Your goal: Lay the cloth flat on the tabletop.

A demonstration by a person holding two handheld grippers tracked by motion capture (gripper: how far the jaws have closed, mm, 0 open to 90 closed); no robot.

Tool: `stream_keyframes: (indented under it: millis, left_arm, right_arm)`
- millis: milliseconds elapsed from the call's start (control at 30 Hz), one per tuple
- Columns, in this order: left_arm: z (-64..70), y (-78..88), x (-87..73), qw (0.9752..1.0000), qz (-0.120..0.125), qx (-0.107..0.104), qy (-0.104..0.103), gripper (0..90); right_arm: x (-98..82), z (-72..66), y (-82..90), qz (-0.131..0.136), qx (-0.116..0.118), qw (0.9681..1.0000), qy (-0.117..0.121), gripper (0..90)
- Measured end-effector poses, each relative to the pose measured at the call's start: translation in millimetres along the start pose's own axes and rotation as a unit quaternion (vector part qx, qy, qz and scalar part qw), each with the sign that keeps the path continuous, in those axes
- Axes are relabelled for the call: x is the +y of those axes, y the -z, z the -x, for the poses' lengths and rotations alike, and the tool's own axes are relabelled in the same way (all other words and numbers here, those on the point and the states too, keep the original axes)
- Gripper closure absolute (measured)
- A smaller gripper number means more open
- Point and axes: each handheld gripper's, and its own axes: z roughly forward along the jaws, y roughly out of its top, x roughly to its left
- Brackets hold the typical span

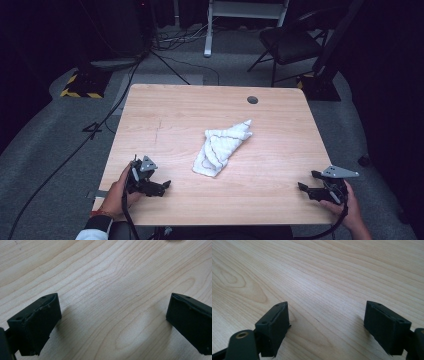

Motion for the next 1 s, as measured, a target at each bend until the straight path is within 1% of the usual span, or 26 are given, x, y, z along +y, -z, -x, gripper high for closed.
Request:
stream_keyframes:
  millis: [100,300,333,367,433,467,500,533,600,633,700,733,800,833,867,900,933,967,1000]
  left_arm:
    - [-1.1,0.0,-0.2,1.0000,0.001,-0.003,-0.003,0.2]
    - [-1.3,0.4,-0.3,1.0000,0.000,-0.004,-0.005,0.3]
    - [-1.1,0.7,-0.6,1.0000,0.001,-0.001,-0.007,0.3]
    - [-0.4,0.7,-0.6,1.0000,0.001,-0.002,-0.005,0.3]
    - [0.8,0.1,-0.2,1.0000,0.002,-0.004,-0.006,0.3]
    - [1.0,-0.5,0.6,0.9999,0.001,-0.006,-0.010,0.3]
    - [1.8,-1.3,1.3,0.9999,0.002,-0.007,-0.008,0.3]
    - [2.2,-2.5,2.4,0.9999,0.003,-0.008,-0.010,0.3]
    - [3.5,-5.0,5.6,0.9997,0.001,-0.016,-0.018,0.3]
    - [3.9,-6.4,7.5,0.9996,0.000,-0.018,-0.023,0.3]
    - [5.0,-8.6,9.6,0.9995,0.002,-0.022,-0.024,0.3]
    - [8.1,-13.7,15.1,0.9994,0.003,-0.023,-0.027,0.4]
    - [11.8,-20.5,23.2,0.9992,0.002,-0.026,-0.031,0.4]
    - [12.3,-22.8,26.1,0.9990,0.001,-0.029,-0.035,0.4]
    - [13.1,-26.0,29.8,0.9989,0.001,-0.029,-0.036,0.4]
    - [13.4,-30.0,34.2,0.9990,0.002,-0.029,-0.033,0.4]
    - [13.2,-32.3,36.9,0.9990,0.001,-0.029,-0.035,0.4]
    - [13.2,-35.6,40.6,0.9990,0.001,-0.029,-0.033,0.4]
    - [13.4,-38.6,44.0,0.9990,0.002,-0.028,-0.034,0.4]
  right_arm:
    - [0.1,0.0,-0.1,0.000,0.000,1.0000,-0.001,20.6]
    - [0.4,0.5,-0.2,0.000,0.001,1.0000,-0.001,20.6]
    - [0.6,0.4,-0.5,0.000,0.001,1.0000,0.000,20.8]
    - [1.1,0.5,-0.6,-0.001,0.002,1.0000,0.002,21.2]
    - [3.6,0.2,-1.7,-0.004,0.004,1.0000,0.005,23.6]
    - [6.0,0.0,-3.1,-0.005,0.004,0.9999,0.011,24.8]
    - [8.1,-0.5,-4.6,-0.005,0.002,0.9999,0.012,26.5]
    - [9.8,-0.8,-6.0,-0.003,0.000,0.9999,0.013,29.1]
    - [16.2,-1.9,-10.2,0.000,0.006,0.9998,0.019,31.5]
    - [20.9,-3.1,-12.3,0.000,0.005,0.9997,0.025,32.4]
    - [32.9,-6.1,-15.3,0.002,0.004,0.9992,0.040,35.2]
    - [42.0,-8.3,-16.8,0.006,0.005,0.9988,0.049,36.6]
    - [56.7,-12.3,-19.5,0.014,0.005,0.9982,0.058,37.5]
    - [68.0,-15.7,-22.1,0.016,0.007,0.9977,0.066,38.0]
    - [74.7,-18.6,-24.2,0.019,0.008,0.9972,0.072,38.4]
    - [84.4,-23.2,-27.3,0.020,0.009,0.9965,0.081,38.7]
    - [96.8,-30.6,-32.2,0.024,0.007,0.9955,0.091,39.2]
    - [104.1,-35.5,-35.9,0.024,0.010,0.9948,0.098,39.6]
    - [113.8,-42.1,-41.4,0.025,0.018,0.9941,0.104,39.7]
